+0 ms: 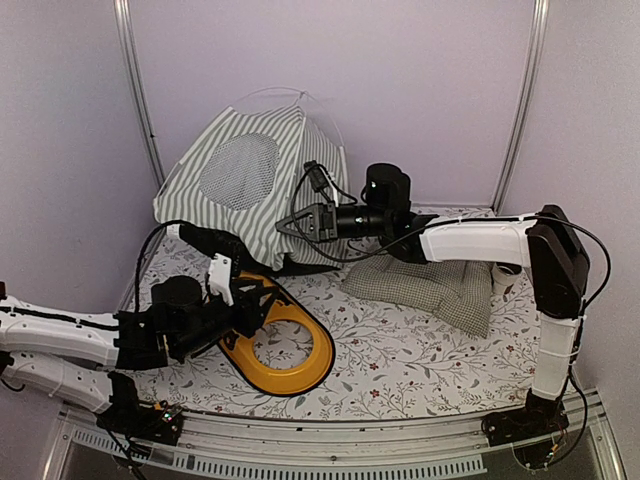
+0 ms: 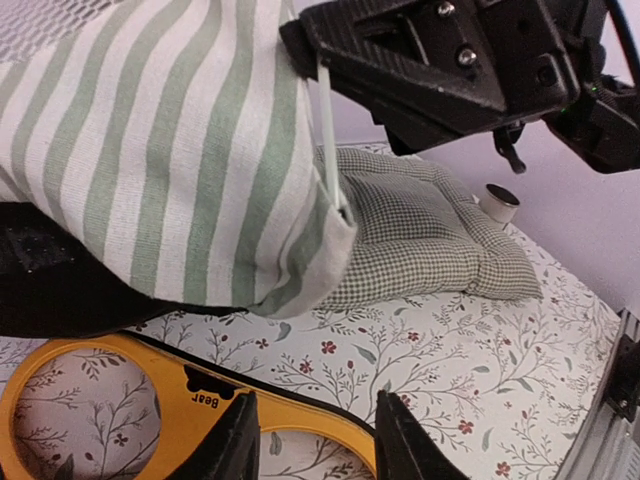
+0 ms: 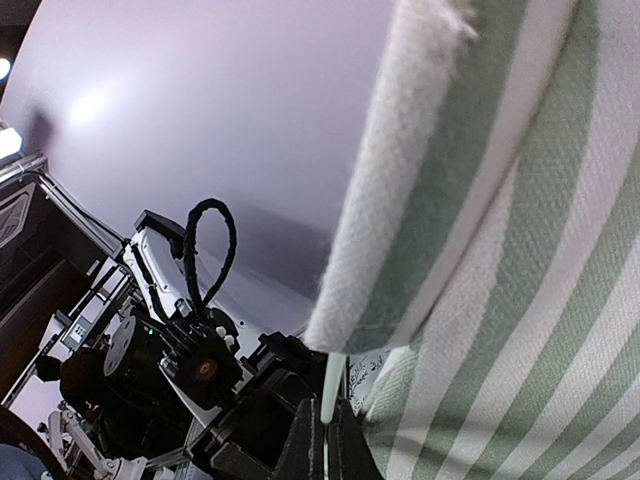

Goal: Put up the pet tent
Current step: Adjust the tent fabric of the tent.

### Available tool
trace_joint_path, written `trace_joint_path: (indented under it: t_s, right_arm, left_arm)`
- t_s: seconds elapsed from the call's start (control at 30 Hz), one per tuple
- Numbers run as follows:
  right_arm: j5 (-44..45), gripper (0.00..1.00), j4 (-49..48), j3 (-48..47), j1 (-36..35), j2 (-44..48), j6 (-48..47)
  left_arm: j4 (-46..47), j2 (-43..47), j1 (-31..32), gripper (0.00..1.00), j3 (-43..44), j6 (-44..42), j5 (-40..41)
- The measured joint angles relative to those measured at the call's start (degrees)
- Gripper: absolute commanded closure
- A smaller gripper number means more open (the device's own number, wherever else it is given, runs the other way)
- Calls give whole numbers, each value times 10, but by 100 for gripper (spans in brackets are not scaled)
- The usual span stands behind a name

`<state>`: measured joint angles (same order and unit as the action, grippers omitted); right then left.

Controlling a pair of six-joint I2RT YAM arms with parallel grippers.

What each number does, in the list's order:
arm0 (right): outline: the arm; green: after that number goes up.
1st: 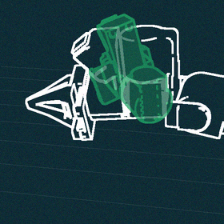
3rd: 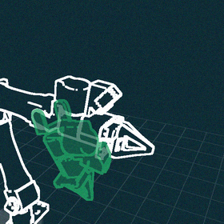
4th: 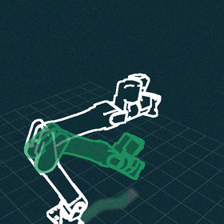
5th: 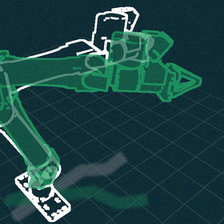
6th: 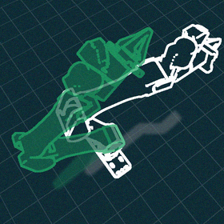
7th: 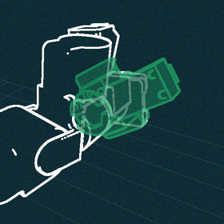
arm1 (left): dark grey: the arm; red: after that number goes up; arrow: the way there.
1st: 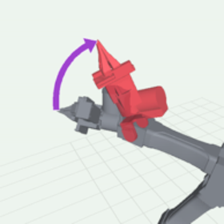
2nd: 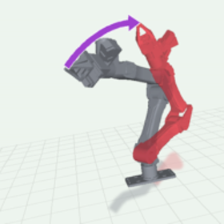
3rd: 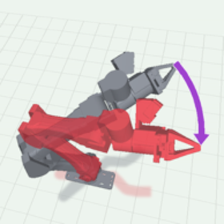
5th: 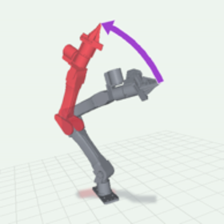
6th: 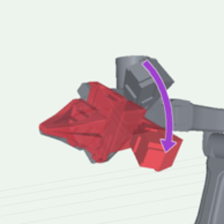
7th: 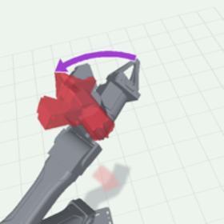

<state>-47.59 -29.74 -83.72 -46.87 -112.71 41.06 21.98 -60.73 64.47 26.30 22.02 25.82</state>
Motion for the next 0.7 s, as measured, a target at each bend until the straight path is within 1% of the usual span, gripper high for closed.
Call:
trace_joint_path:
  t_s: [0.17,0.27,0.53,0.6,0.7]
  right_arm:
    - [8,100,2,0,-1,0,0]
    - [10,100,2,0,-1,0,0]
    - [19,100,3,0,-3,0,0]
    - [21,100,3,0,-4,0,0]
    - [21,100,3,0,-4,0,0]
  left_arm:
    - [40,-32,2,59,2,-30,61]
    - [66,-40,2,59,3,-46,82]
    - [120,-76,3,60,12,-85,79]
    - [125,-83,3,63,12,-88,79]
    - [129,-92,1,70,17,-89,82]
